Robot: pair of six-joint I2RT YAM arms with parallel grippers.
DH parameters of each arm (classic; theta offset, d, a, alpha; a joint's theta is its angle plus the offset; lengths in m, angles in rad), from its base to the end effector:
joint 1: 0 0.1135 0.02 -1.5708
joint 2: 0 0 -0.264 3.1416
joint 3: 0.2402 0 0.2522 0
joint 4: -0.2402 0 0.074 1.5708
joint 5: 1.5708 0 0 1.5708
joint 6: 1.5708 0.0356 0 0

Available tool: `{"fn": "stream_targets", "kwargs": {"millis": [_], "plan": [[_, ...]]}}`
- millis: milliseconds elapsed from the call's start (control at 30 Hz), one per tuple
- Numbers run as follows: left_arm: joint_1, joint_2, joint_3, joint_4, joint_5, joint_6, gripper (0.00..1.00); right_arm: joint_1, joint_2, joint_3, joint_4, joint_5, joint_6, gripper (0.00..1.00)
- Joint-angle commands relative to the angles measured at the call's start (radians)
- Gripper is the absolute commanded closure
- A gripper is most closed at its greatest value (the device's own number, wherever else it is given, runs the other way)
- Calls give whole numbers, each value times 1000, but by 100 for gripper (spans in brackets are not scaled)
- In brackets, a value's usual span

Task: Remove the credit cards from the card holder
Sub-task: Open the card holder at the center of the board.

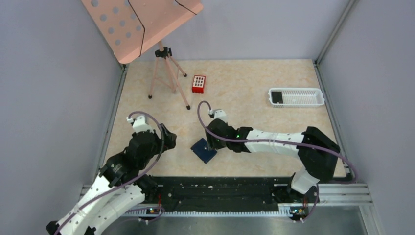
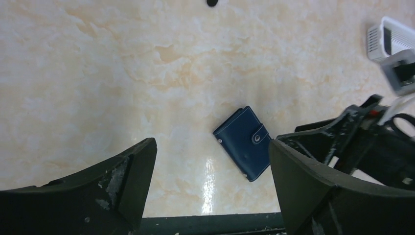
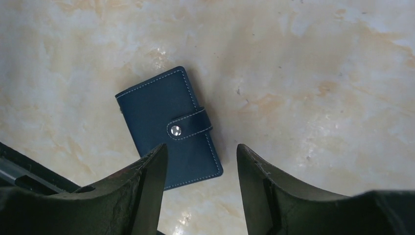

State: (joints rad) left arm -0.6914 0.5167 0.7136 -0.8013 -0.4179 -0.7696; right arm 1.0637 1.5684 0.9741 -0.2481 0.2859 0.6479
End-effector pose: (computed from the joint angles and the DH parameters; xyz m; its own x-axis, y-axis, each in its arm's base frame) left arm 0.0913 -0.0569 0.2901 -0.5409 -0.3778 -0.7514 -0.0708 0.9107 -0.4069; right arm 0.1680 0.2818 0.2093 -0.7401 -0.1399 -0.6578 -0.3773 0.8961 0.2339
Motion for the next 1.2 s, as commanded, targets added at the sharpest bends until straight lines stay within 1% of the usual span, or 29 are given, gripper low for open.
{"fn": "stream_targets", "kwargs": {"millis": [0, 167, 300, 667, 800, 900, 967, 1133, 1167], "plan": [[3, -93, 0, 20, -84, 32, 10, 33, 84, 91, 22, 31, 17, 45], [3, -213, -31, 49, -122, 31, 10, 48, 150, 133, 41, -5, 34, 47], [2, -275, -60, 73, -126, 36, 11, 72, 194, 177, 24, 4, 32, 49], [-8, -289, -60, 61, -131, 20, 11, 96, 288, 261, -127, 106, 51, 54], [-11, -288, -57, 57, -131, 16, 11, 101, 301, 263, -155, 124, 63, 58], [-14, -289, -63, 62, -133, 14, 11, 102, 305, 251, -151, 121, 71, 64], [-16, -288, -67, 63, -132, 11, 11, 102, 301, 243, -148, 120, 72, 71], [-20, -286, -71, 57, -113, -11, 13, 103, 254, 195, -121, 137, 88, 99], [-20, -285, -72, 58, -104, -16, 13, 102, 233, 180, -110, 137, 92, 100]]}}
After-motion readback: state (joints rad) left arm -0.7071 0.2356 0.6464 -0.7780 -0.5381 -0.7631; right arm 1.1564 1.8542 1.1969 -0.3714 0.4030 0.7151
